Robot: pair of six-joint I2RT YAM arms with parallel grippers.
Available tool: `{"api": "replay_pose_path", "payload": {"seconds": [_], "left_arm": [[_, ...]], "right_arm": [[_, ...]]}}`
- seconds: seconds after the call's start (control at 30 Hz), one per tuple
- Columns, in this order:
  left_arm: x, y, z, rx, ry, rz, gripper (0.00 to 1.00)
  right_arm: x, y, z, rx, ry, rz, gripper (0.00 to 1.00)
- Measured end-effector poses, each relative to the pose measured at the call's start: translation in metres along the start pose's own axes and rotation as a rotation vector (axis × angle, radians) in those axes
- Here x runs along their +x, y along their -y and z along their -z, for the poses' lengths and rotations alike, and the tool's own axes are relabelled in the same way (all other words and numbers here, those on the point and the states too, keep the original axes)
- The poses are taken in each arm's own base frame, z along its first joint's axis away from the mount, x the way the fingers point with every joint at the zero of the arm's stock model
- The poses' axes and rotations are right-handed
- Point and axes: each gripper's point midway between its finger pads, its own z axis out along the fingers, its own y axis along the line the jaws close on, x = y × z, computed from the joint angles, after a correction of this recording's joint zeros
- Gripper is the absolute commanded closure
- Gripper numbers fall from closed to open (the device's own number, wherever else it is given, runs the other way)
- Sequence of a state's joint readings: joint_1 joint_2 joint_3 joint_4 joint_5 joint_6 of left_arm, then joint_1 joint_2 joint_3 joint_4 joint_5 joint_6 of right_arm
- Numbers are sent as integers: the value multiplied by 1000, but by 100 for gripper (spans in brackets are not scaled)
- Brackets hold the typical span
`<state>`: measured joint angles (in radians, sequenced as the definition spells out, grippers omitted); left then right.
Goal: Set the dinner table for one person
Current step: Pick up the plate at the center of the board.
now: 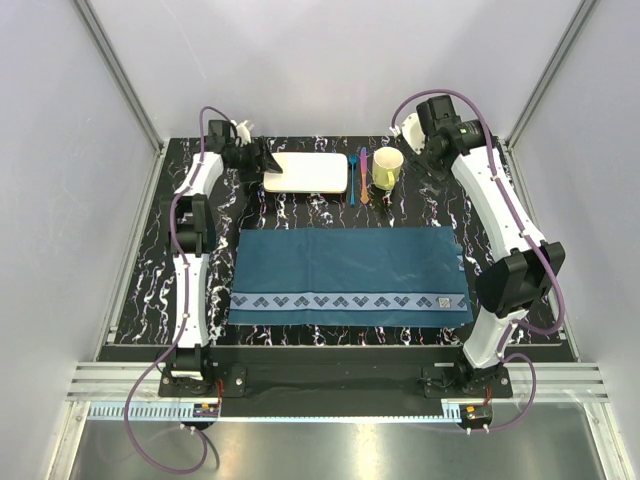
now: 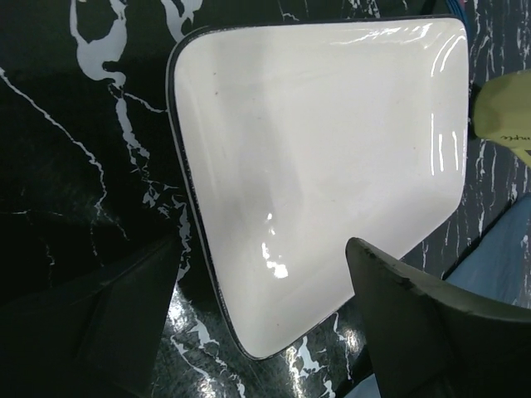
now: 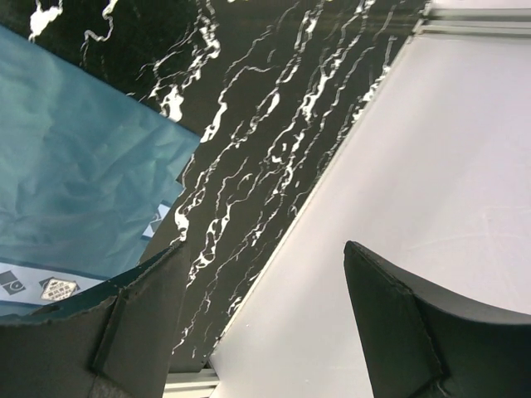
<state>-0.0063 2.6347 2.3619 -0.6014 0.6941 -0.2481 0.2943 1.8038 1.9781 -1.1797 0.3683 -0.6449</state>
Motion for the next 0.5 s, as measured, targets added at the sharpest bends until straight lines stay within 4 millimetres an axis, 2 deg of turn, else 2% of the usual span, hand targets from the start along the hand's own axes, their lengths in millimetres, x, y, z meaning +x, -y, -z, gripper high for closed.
{"api": "replay_pose_path", "payload": {"seconds": [0.2,0.5], "left_arm": [[5,8,-4,51,-15,40,17],[13,11,-5,103,-35,64,25]], "right_arm": [[-9,11,6,27,14,-14,18],[-27,19,-1,33,25,-20,19]]}}
